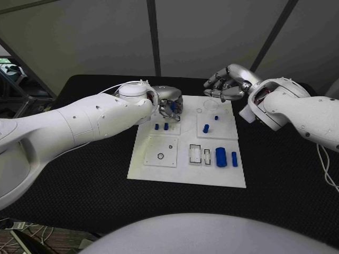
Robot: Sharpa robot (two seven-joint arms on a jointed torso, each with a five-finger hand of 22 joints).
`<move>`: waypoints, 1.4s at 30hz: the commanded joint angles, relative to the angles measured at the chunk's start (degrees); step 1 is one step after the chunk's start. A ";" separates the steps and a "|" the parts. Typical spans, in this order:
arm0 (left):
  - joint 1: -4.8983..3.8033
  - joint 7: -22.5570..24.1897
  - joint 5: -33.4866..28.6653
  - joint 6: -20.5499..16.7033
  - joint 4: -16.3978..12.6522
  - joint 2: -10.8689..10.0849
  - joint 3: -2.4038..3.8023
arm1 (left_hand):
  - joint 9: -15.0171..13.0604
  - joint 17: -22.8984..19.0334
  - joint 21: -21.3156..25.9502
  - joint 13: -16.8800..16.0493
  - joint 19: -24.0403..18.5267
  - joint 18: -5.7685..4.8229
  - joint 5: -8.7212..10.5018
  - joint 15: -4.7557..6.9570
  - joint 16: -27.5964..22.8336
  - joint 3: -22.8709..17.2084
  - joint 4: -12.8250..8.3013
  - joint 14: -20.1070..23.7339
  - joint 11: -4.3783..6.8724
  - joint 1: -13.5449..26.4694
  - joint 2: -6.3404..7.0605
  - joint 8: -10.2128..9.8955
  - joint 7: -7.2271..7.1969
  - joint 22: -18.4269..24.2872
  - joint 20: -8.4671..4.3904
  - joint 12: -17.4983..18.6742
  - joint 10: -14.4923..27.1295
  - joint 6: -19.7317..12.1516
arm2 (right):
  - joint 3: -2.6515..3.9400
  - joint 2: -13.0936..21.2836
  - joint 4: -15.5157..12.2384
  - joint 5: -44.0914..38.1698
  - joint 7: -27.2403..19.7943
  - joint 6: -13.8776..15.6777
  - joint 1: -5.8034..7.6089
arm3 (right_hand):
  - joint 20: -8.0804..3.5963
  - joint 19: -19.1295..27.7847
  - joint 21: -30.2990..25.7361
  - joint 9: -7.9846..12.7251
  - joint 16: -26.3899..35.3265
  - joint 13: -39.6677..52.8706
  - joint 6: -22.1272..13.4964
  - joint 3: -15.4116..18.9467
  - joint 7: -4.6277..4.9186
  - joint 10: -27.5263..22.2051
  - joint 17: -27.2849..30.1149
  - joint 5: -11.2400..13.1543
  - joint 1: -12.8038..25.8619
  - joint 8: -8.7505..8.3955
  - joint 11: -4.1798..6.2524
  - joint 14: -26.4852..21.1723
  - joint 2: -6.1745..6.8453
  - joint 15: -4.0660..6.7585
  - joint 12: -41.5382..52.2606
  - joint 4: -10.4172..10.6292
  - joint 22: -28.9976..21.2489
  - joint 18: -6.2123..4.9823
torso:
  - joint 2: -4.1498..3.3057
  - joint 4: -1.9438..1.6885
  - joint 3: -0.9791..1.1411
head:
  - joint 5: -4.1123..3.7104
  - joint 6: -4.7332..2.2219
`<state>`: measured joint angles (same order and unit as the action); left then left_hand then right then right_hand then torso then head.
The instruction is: Assemble the parts on the task board
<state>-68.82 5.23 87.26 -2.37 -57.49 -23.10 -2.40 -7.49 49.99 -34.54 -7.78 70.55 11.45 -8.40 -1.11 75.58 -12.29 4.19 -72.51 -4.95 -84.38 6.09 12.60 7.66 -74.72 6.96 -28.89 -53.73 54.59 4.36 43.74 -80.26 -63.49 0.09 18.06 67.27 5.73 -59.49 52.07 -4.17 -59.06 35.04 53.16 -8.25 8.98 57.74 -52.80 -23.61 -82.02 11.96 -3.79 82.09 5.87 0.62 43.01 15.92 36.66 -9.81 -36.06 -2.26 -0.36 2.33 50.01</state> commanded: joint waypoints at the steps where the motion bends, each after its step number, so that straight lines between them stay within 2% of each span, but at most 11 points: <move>1: 0.05 0.46 0.45 0.62 0.30 0.24 0.04 | 0.12 0.22 -0.69 0.22 0.51 -2.61 -0.04 0.13 0.51 -0.67 -0.07 -0.53 0.15 -0.61 0.03 -0.45 -0.26 -0.49 0.03 0.60 -0.81 0.42 | 0.04 -0.09 0.03 0.16 -0.51 0.43 0.08 | 0.04 0.35 -0.29 0.09 0.24 -0.05 -0.21 -0.26 -0.09 0.43 0.00 -0.23 -0.20 0.16 -0.02 -0.50 0.27 -0.05 -0.20 -0.04 -0.05 -0.40 | -0.03 0.00 -0.01 | -0.08 -0.01; 12: 0.42 0.83 0.34 1.37 0.98 0.86 0.05 | 0.48 0.40 -2.44 1.13 0.74 -2.81 -0.04 0.71 1.18 -3.05 -0.52 -0.94 0.76 -0.74 0.19 -1.96 -0.77 -2.06 -0.50 2.83 -2.53 1.51 | 0.04 -0.10 -0.08 0.25 -0.49 0.41 0.08 | 0.04 0.27 -0.28 0.09 0.18 -0.18 -0.22 -0.32 -0.08 0.47 -0.13 -0.25 -0.19 0.17 -0.02 -0.45 0.25 -0.06 -0.30 -0.03 0.00 -0.38 | -0.09 -0.06 -0.03 | -0.24 -0.01; 15: 0.48 0.86 0.33 1.51 1.38 1.08 0.05 | 0.52 0.50 -2.70 1.24 0.78 -2.85 -0.02 0.75 1.28 -3.36 -0.60 -1.02 0.79 -0.72 0.24 -2.17 -0.80 -2.26 -0.54 3.14 -2.69 1.61 | 0.04 -0.09 -0.11 0.25 -0.46 0.43 0.08 | 0.04 0.20 -0.24 0.08 0.14 -0.25 -0.18 -0.37 -0.08 0.52 -0.21 -0.28 -0.21 0.19 -0.01 -0.42 0.22 -0.06 -0.33 -0.03 0.08 -0.37 | -0.07 -0.02 -0.05 | -0.29 -0.01; 19: 0.58 0.83 0.32 1.79 2.02 1.41 0.05 | 0.62 0.85 -3.41 1.45 0.95 -2.96 0.01 0.78 1.57 -3.91 -0.72 -1.26 0.78 -0.56 0.38 -2.60 -0.77 -2.73 -0.61 3.73 -3.00 1.76 | 0.04 -0.14 -0.12 0.26 -0.45 0.48 0.08 | 0.04 0.20 -0.24 0.08 0.14 -0.25 -0.18 -0.37 -0.08 0.52 -0.21 -0.28 -0.21 0.19 -0.01 -0.42 0.22 -0.06 -0.33 -0.03 0.08 -0.37 | -0.01 -0.02 0.03 | -0.30 -0.01; 30: 0.76 0.85 0.32 2.72 3.44 2.14 0.05 | 0.75 1.48 -5.37 1.79 1.49 -3.25 0.06 0.81 2.19 -5.75 -1.30 -1.67 0.75 -0.83 -0.05 -3.41 -0.58 -3.88 -0.65 4.88 -3.82 2.36 | 0.04 -0.16 -0.18 0.26 -0.42 0.47 0.09 | 0.04 0.19 -0.32 0.07 0.21 -0.36 -0.12 -0.45 -0.10 0.61 -0.17 -0.33 -0.24 0.23 0.00 -0.39 0.18 -0.05 -0.38 -0.04 0.00 -0.38 | 0.01 0.03 -0.04 | -0.40 -0.01; 42: 1.26 1.57 0.25 2.90 4.34 2.67 0.05 | 0.75 2.74 -7.47 1.90 2.19 -3.54 0.26 0.82 2.92 -6.57 -1.59 -2.38 0.80 -0.54 0.00 -3.76 -0.53 -4.72 -0.68 5.43 -4.66 2.98 | 0.04 -0.30 -0.15 0.28 -0.44 0.41 0.09 | 0.03 0.17 -0.35 0.05 0.25 -0.45 -0.06 -0.50 -0.11 0.68 -0.17 -0.39 -0.25 0.27 0.01 -0.37 0.16 -0.05 -0.42 -0.04 -0.01 -0.38 | 0.03 -0.06 -0.01 | -0.46 -0.01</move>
<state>-67.77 5.95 87.36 -0.47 -53.27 -20.52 -2.25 -6.82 52.65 -41.76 -5.98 72.48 11.43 -8.40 -0.31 78.23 -18.61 2.58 -74.54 -4.10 -84.92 6.02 9.08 7.16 -74.93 6.26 -23.69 -57.99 57.14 4.36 43.49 -80.30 -63.36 0.06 18.06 67.27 5.73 -59.50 52.07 -4.17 -59.06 34.64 53.16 -8.39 8.98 58.15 -52.94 -23.61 -82.02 11.96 -3.79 82.09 5.87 0.62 42.74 15.76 36.68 -9.81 -36.03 -2.26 -0.37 1.82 49.99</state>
